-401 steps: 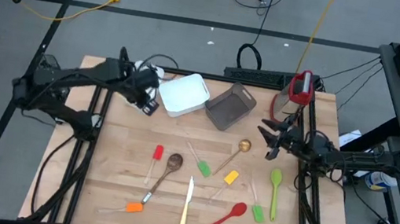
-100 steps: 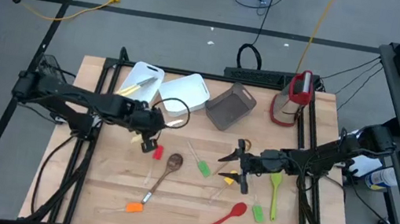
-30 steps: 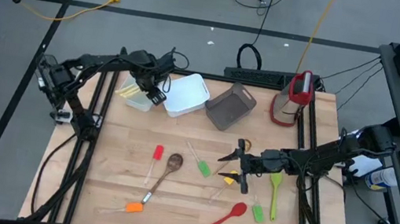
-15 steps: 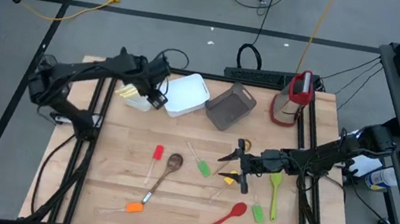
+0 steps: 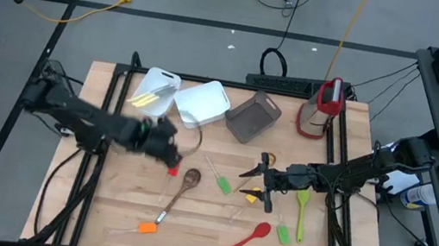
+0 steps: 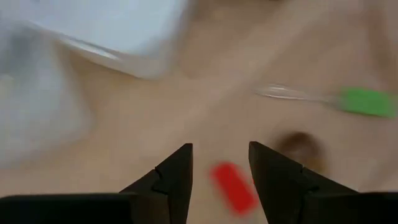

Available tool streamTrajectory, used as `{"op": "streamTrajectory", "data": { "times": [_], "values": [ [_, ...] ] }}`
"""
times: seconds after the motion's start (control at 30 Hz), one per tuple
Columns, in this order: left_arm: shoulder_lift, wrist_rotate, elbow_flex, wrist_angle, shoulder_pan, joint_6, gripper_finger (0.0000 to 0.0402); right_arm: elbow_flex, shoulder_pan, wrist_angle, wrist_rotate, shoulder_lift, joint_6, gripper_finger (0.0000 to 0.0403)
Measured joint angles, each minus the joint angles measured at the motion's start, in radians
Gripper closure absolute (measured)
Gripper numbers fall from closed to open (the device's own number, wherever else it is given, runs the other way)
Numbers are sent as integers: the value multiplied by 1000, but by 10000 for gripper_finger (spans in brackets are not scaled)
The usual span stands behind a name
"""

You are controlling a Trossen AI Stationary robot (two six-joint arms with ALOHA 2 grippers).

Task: Pick & Place Kitchen Items
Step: Put the red spatula into the right white bin

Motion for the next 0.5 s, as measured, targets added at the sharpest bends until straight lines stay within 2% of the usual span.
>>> {"op": "streamTrajectory", "data": {
  "times": [0.17, 0.3, 0.5],
  "values": [
    [14, -40, -158, 405, -178, -159, 243, 0, 0, -23, 0, 0, 3, 190],
    [37, -90, -227, 588, -243, -177, 243, 0, 0, -42, 1, 0, 36, 190],
    [90, -118, -237, 549, -229, -260, 243, 0, 0, -61, 3, 0, 49, 190]
  ]
}}
